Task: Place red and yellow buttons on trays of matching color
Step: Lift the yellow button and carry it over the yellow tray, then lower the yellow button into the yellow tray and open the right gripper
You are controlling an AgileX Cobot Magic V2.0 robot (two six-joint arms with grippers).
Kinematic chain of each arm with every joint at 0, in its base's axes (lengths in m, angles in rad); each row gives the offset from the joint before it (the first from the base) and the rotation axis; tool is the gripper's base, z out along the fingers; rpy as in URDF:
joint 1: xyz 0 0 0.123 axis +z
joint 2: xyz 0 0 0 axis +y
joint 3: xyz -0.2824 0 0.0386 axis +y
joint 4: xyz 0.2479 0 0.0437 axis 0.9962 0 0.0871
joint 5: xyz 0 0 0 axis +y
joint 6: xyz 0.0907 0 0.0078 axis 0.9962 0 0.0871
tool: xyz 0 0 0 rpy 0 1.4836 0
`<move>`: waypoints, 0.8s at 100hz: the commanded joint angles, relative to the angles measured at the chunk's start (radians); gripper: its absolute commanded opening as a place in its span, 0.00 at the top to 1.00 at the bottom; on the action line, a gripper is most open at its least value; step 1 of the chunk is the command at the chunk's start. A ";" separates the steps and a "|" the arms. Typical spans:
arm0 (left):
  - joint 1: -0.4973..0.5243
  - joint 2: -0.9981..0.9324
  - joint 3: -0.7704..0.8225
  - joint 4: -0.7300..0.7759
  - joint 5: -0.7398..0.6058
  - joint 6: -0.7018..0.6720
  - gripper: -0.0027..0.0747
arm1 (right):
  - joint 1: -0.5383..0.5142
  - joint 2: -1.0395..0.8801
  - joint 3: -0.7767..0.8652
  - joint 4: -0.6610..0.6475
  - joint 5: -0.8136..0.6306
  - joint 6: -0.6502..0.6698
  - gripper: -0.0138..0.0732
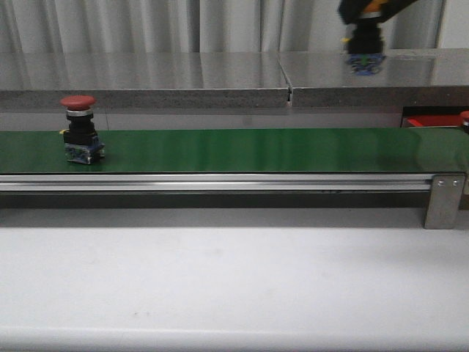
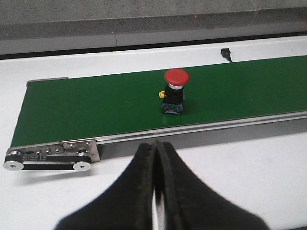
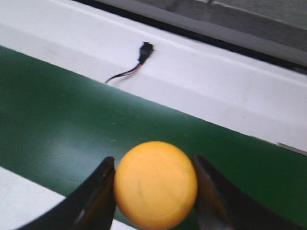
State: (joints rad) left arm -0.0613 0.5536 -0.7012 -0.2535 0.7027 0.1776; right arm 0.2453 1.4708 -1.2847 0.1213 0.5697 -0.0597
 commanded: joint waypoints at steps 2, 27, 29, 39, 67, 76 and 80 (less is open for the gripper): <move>-0.006 0.002 -0.025 -0.021 -0.067 -0.001 0.99 | -0.079 -0.105 0.015 -0.012 -0.033 0.008 0.64; -0.006 0.002 -0.025 -0.021 -0.067 -0.001 0.99 | -0.320 -0.231 0.152 -0.012 -0.029 0.008 0.64; -0.006 0.002 -0.025 -0.021 -0.067 -0.001 0.99 | -0.339 -0.240 0.161 -0.012 -0.028 0.008 0.64; -0.006 0.002 -0.025 -0.021 -0.067 -0.001 0.99 | -0.420 -0.262 0.198 -0.012 -0.028 0.008 0.64; -0.006 0.002 -0.025 -0.021 -0.067 -0.001 0.99 | -0.595 -0.268 0.313 -0.011 -0.110 0.015 0.64; -0.006 0.002 -0.025 -0.021 -0.067 -0.001 0.99 | -0.640 -0.268 0.358 -0.011 -0.153 0.025 0.64; -0.006 0.002 -0.025 -0.021 -0.067 -0.001 0.99 | -0.654 -0.268 0.375 -0.011 -0.177 0.025 0.64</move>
State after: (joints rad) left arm -0.0613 0.5536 -0.7012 -0.2535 0.7027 0.1776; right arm -0.3754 1.2313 -0.9139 0.1151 0.5041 -0.0384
